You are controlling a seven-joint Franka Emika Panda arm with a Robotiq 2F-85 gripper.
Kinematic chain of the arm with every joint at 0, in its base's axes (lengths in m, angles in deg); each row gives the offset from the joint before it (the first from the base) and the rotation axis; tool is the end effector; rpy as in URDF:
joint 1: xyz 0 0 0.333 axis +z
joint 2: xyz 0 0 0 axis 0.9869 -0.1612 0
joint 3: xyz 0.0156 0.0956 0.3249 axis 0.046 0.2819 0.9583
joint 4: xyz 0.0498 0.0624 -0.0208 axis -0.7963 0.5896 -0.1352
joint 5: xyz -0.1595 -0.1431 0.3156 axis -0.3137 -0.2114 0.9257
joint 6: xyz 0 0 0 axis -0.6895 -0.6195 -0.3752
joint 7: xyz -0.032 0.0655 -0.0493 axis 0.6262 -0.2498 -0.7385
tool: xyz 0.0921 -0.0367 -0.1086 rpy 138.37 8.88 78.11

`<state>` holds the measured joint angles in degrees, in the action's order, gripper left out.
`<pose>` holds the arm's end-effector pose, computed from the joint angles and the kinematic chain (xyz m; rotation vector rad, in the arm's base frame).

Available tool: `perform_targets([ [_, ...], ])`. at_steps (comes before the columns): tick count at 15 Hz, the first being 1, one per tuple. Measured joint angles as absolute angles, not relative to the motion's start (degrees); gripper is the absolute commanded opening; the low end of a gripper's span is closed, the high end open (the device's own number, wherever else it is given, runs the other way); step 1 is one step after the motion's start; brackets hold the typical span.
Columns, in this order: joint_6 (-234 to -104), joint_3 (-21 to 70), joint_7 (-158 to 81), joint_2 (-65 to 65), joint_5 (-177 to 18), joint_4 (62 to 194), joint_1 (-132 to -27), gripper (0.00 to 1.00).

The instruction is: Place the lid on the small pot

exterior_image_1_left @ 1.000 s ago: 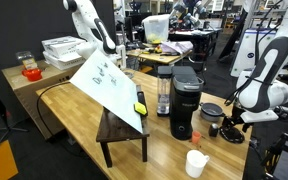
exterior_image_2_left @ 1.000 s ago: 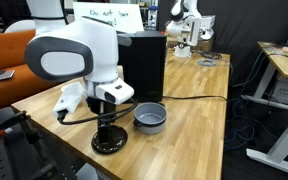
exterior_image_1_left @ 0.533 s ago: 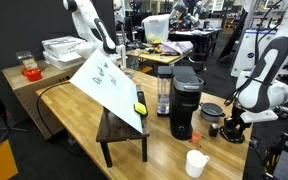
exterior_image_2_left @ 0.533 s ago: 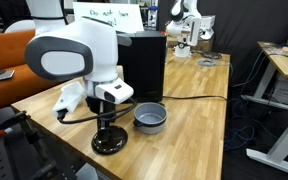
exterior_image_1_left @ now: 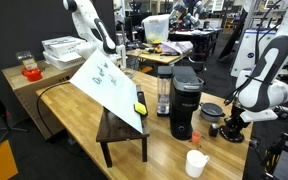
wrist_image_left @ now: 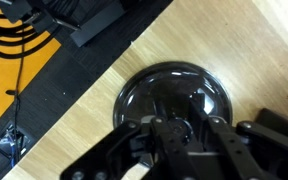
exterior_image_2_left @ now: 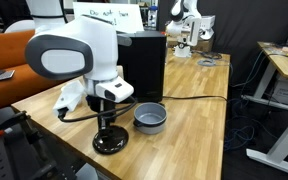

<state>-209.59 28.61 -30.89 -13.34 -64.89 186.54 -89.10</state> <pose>0.3837 -0.0689 0.0571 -3.0128 0.8545 0.1496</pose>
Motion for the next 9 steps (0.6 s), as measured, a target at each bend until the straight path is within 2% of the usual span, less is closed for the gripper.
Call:
perform_targets([
  [9, -209.60, 26.45, -31.01, -13.05, -65.36, 186.87, -85.81, 0.07],
])
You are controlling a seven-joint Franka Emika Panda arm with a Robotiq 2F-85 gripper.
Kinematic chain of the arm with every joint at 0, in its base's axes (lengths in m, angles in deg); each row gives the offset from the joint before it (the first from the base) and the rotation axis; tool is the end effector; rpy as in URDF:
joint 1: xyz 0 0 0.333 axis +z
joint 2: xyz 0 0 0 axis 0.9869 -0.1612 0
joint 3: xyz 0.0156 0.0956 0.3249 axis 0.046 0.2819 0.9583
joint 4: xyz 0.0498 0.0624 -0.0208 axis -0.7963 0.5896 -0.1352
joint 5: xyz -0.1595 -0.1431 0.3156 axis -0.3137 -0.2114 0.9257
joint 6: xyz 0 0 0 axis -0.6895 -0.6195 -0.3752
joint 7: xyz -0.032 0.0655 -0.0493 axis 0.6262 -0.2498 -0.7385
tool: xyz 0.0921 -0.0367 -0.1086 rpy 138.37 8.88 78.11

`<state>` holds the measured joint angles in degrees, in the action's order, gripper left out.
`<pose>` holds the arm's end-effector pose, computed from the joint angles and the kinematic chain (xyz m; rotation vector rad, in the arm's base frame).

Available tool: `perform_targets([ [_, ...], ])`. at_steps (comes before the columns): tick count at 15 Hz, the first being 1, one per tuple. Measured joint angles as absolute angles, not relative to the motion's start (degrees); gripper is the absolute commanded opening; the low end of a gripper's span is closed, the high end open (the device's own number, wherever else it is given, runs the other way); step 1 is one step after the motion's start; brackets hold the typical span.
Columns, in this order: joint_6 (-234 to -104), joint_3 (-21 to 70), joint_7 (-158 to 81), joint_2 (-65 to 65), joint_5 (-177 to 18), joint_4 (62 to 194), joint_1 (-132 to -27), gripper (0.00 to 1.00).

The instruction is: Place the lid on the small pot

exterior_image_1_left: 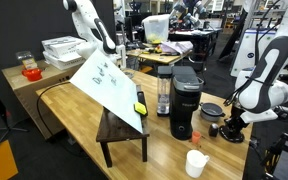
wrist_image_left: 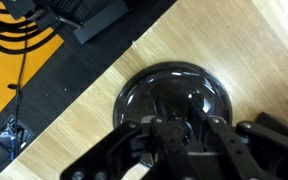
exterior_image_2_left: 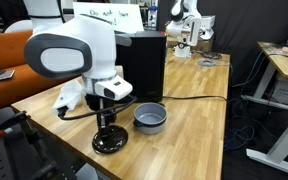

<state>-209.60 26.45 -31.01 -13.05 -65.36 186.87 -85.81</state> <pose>0.3834 -0.0638 0.0586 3.0202 -0.8012 -0.1457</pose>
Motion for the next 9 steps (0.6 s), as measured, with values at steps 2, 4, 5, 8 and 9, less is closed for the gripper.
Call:
perform_targets([
  [2, -209.60, 24.16, -31.00, -12.33, -65.84, 187.54, -82.58, 0.07],
  [4, -209.60, 21.32, -30.94, -11.23, -66.51, 188.41, -78.93, 0.07],
  [5, -209.60, 19.76, -30.86, -10.58, -67.12, 188.92, -77.05, 0.07],
  [8, -209.60, 15.73, -30.64, -8.93, -68.55, 190.22, -72.14, 0.07],
  [9, -209.60, 15.05, -30.59, -8.42, -68.78, 190.42, -71.27, 0.07],
])
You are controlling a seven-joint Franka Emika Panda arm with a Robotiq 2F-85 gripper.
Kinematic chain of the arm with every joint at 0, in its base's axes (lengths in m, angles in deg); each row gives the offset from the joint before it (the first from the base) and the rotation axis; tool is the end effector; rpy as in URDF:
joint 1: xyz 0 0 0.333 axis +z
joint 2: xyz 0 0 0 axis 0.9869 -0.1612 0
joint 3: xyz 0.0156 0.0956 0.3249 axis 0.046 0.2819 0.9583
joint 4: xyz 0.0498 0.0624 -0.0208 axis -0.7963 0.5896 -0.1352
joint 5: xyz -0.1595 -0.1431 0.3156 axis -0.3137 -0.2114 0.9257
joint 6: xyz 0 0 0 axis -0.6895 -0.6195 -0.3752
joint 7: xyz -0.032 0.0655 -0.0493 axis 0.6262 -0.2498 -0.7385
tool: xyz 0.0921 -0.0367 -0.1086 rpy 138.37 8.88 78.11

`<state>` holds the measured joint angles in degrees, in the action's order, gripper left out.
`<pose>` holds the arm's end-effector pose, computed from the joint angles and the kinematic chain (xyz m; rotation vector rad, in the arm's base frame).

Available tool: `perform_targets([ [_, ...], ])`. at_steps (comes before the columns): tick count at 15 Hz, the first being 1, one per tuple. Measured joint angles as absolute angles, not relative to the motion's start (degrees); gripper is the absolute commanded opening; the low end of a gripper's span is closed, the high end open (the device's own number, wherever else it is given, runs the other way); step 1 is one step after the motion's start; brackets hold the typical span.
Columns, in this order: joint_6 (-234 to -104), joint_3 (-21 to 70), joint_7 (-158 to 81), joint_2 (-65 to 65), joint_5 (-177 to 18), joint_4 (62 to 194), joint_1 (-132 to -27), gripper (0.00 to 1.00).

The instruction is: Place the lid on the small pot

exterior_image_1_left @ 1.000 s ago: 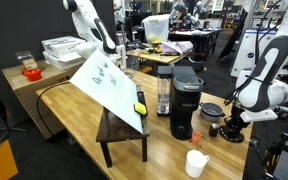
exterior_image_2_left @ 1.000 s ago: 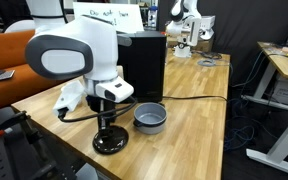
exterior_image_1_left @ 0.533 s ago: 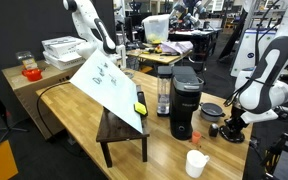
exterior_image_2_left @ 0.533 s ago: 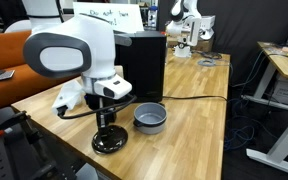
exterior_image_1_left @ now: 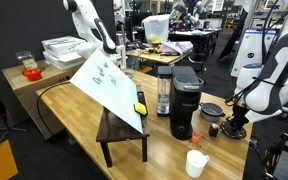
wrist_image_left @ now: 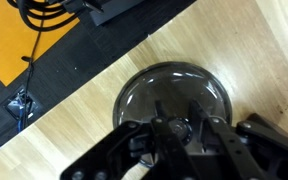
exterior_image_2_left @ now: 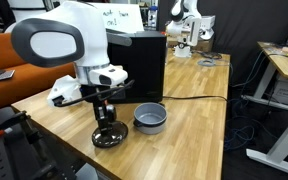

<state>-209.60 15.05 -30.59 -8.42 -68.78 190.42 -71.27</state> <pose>0.3782 -0.0511 0.0857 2.9858 -0.6004 -0.0797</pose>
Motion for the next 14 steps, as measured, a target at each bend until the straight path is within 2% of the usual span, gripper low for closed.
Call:
perform_targets([
  [14, -207.94, 14.69, -30.61, 3.43, -68.98, 189.06, -77.71, 0.07],
])
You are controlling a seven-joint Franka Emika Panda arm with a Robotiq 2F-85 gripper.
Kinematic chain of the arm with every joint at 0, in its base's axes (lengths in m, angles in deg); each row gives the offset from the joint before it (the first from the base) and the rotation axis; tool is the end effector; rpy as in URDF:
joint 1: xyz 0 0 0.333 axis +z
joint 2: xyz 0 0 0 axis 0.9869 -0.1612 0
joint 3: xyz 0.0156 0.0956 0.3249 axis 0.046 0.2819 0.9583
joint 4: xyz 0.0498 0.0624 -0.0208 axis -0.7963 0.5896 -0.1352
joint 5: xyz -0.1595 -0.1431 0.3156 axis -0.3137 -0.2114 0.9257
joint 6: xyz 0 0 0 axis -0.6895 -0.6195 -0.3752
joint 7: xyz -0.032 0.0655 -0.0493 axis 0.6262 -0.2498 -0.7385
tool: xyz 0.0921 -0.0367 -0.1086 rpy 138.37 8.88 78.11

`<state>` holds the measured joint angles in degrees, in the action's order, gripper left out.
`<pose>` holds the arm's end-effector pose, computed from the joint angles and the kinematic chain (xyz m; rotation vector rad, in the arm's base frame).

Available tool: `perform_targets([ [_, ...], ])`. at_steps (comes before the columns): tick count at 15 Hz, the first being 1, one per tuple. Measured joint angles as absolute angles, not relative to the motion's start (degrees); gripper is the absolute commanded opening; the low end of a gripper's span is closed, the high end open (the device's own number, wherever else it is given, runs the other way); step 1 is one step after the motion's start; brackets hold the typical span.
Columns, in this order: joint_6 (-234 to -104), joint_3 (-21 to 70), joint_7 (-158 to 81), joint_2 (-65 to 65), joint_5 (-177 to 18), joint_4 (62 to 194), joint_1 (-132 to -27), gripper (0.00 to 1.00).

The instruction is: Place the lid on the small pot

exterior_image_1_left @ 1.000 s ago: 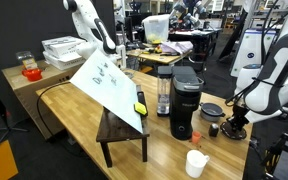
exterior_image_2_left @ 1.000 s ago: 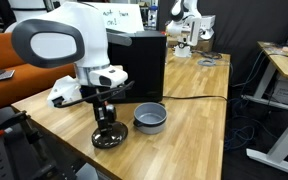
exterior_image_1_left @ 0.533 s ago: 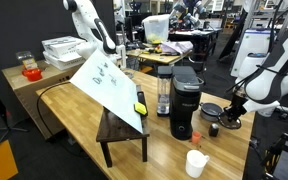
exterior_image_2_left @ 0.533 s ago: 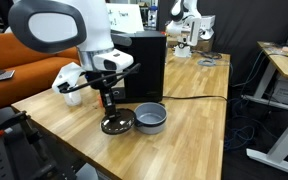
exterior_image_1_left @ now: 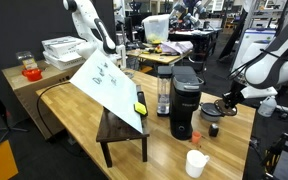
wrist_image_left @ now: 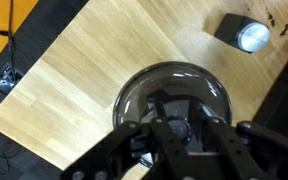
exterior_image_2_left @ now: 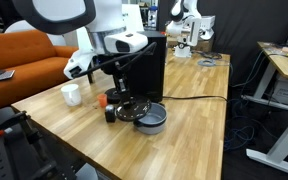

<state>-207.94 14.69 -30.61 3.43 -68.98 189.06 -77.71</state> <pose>0.4201 -0.0940 0.1693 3.0027 -0.7961 0.2091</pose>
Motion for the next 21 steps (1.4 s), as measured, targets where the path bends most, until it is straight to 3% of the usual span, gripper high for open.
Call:
perform_targets([
  [13, -187.40, 14.98, -30.18, 0.00, -75.70, 172.48, -79.12, 0.07],
  [21, -183.86, 16.44, -30.04, -7.58, -75.73, 165.15, -79.15, 0.07],
])
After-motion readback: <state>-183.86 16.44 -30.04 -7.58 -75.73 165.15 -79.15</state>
